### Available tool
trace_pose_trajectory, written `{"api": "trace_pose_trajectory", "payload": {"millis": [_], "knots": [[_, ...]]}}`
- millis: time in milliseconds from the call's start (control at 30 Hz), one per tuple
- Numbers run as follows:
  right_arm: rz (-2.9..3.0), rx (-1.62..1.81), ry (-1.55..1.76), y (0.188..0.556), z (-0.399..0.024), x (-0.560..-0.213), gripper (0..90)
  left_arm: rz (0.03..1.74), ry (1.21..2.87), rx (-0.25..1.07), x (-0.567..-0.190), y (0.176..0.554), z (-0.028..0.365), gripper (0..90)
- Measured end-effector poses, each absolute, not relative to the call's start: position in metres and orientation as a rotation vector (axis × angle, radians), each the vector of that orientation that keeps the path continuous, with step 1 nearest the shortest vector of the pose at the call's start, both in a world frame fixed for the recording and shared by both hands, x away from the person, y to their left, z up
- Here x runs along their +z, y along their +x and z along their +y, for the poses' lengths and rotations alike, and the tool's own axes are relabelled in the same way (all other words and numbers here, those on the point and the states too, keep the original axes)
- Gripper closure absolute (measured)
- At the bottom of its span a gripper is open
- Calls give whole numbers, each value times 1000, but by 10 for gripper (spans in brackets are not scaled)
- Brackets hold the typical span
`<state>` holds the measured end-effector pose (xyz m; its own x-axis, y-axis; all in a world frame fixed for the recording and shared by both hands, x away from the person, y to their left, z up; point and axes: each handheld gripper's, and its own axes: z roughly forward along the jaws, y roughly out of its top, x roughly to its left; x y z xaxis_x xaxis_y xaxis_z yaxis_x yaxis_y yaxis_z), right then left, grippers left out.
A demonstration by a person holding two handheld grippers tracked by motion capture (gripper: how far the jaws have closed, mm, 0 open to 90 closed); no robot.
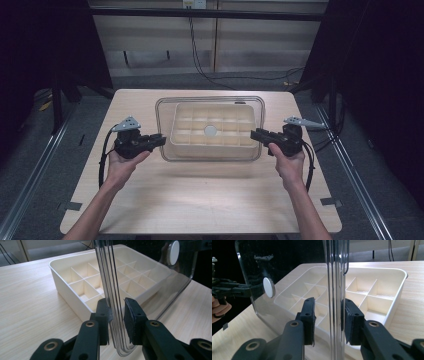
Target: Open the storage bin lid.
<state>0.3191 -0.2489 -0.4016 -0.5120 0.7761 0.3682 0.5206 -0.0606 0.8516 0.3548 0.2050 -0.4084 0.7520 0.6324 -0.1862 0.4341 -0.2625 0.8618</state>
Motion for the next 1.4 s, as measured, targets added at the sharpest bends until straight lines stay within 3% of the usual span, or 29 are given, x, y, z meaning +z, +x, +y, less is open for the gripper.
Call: {"api": "trace_pose_trajectory", "payload": {"millis": [1400], "knots": [[2083, 1582, 1421, 278, -246, -415, 677, 790, 1973, 211, -417, 315, 213, 754]]}}
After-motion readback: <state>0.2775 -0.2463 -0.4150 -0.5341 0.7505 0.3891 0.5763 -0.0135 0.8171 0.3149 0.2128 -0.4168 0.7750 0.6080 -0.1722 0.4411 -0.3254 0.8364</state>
